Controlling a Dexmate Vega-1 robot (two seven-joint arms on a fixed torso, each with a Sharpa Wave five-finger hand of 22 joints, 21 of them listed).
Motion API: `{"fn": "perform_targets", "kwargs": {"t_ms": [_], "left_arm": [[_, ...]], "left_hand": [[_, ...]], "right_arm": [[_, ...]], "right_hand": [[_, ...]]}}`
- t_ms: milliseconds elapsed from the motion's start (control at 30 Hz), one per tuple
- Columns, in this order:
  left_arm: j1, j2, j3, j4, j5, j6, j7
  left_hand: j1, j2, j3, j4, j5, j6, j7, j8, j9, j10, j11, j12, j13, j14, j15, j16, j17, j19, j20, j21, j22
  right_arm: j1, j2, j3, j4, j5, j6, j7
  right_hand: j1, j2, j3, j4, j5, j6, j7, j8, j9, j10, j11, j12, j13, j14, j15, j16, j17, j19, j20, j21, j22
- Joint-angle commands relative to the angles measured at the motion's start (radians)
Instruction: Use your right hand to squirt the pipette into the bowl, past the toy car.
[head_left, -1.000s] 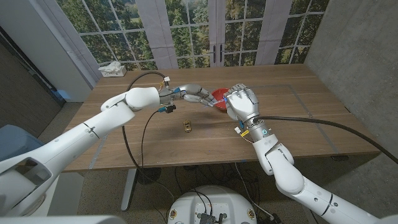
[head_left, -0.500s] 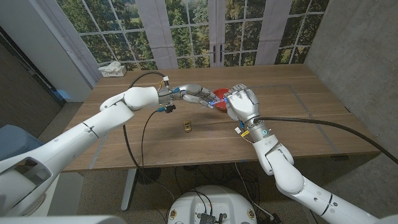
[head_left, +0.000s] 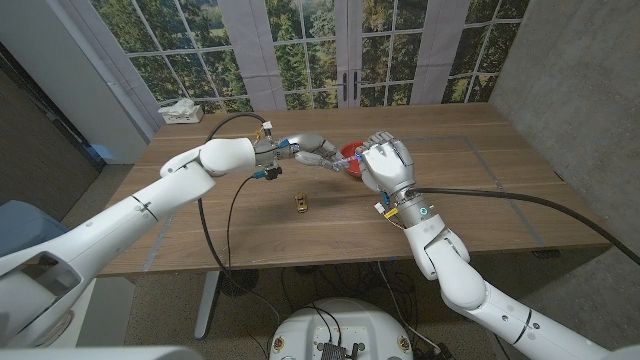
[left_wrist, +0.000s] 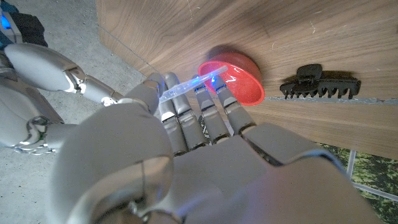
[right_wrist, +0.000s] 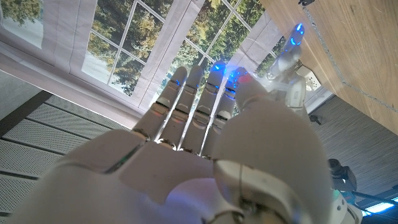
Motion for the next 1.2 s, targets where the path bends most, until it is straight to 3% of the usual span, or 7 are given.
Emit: {"fn": "perform_targets", "kwargs": {"t_ms": [33,233,367,600,800,967,1200], "left_arm": [[0.010,-0.004,-0.008,0.001,-0.004,-0.001,0.017],[0.003,-0.007,-0.003,-0.003,0.003,0.010,0.018],[0.002,-0.011,-0.002,0.000,0.007,0.014,0.024],[0.002,-0.019,-0.001,0.014,0.002,0.013,0.032],[0.001,-0.022,0.000,0.022,-0.001,0.010,0.034],[0.005,-0.026,-0.003,0.031,-0.005,0.003,0.045],[0.024,-0.038,-0.020,0.049,-0.019,-0.017,0.088]], "left_hand": [[-0.007,0.018,0.022,0.004,-0.002,0.039,0.003,0.008,0.004,0.048,-0.004,0.012,0.002,0.028,-0.130,-0.001,0.002,0.017,-0.004,0.009,0.002],[-0.011,0.023,0.042,0.003,-0.002,0.059,0.015,0.005,0.003,0.082,-0.003,0.016,0.000,0.053,-0.134,-0.003,0.001,0.029,-0.007,0.014,0.002],[-0.010,0.024,0.054,0.001,-0.002,0.067,0.017,0.003,0.003,0.092,-0.006,0.015,0.000,0.062,-0.138,-0.005,0.000,0.037,-0.011,0.017,0.001],[-0.012,0.022,0.063,0.000,-0.003,0.072,0.010,-0.001,0.003,0.102,-0.018,0.014,-0.001,0.073,-0.141,-0.006,0.001,0.046,-0.016,0.020,0.001],[-0.013,0.021,0.066,-0.001,-0.003,0.074,0.012,-0.003,0.004,0.103,-0.019,0.012,-0.001,0.077,-0.142,-0.007,0.002,0.047,-0.017,0.021,0.001],[-0.014,0.019,0.068,-0.001,-0.004,0.073,0.013,-0.005,0.004,0.103,-0.018,0.010,-0.001,0.080,-0.143,-0.008,0.002,0.047,-0.017,0.021,0.001],[-0.017,0.019,0.071,0.000,-0.004,0.074,0.011,-0.007,0.004,0.104,-0.016,0.008,-0.001,0.086,-0.142,-0.008,0.003,0.051,-0.018,0.023,0.001]], "right_arm": [[0.000,0.003,-0.005,-0.003,-0.017,-0.002,0.010],[0.000,0.009,-0.003,0.002,-0.010,-0.006,0.009],[-0.002,0.013,0.003,0.000,0.005,-0.010,0.028],[-0.010,0.037,0.020,-0.004,0.058,-0.035,0.045],[-0.021,0.063,0.046,-0.016,0.155,-0.050,0.044],[-0.041,0.076,0.082,-0.040,0.270,-0.052,0.030],[-0.061,0.077,0.132,-0.076,0.430,-0.045,0.026]], "right_hand": [[0.012,-0.001,-0.005,-0.001,0.000,0.003,-0.002,0.005,0.002,0.005,-0.001,0.004,0.003,0.009,-0.158,-0.002,0.003,0.001,-0.004,0.006,0.002],[0.011,-0.001,-0.006,0.000,0.000,-0.001,-0.007,0.005,0.002,-0.005,-0.002,-0.001,0.004,0.008,-0.157,-0.005,0.003,-0.001,-0.004,0.008,0.002],[0.004,0.000,-0.008,0.005,0.000,-0.050,-0.022,-0.014,0.001,-0.041,-0.004,-0.024,-0.001,0.001,-0.153,-0.012,0.002,-0.003,-0.002,0.012,0.001],[-0.076,-0.008,-0.036,0.026,0.000,-0.332,-0.050,-0.145,-0.016,-0.182,0.013,-0.119,-0.026,-0.028,-0.140,-0.039,0.006,-0.021,0.026,0.028,-0.002],[-0.127,-0.012,-0.055,0.032,0.001,-0.509,-0.041,-0.225,-0.020,-0.281,0.019,-0.178,-0.037,-0.066,-0.129,-0.051,0.021,-0.036,0.047,0.035,-0.003],[-0.145,-0.013,-0.062,0.035,0.000,-0.542,-0.024,-0.233,-0.021,-0.305,0.022,-0.190,-0.035,-0.074,-0.123,-0.051,0.028,-0.042,0.053,0.036,-0.003],[-0.159,-0.013,-0.069,0.032,0.002,-0.476,0.009,-0.204,-0.019,-0.300,0.031,-0.192,-0.034,-0.083,-0.111,-0.047,0.040,-0.051,0.062,0.038,-0.004]]}}
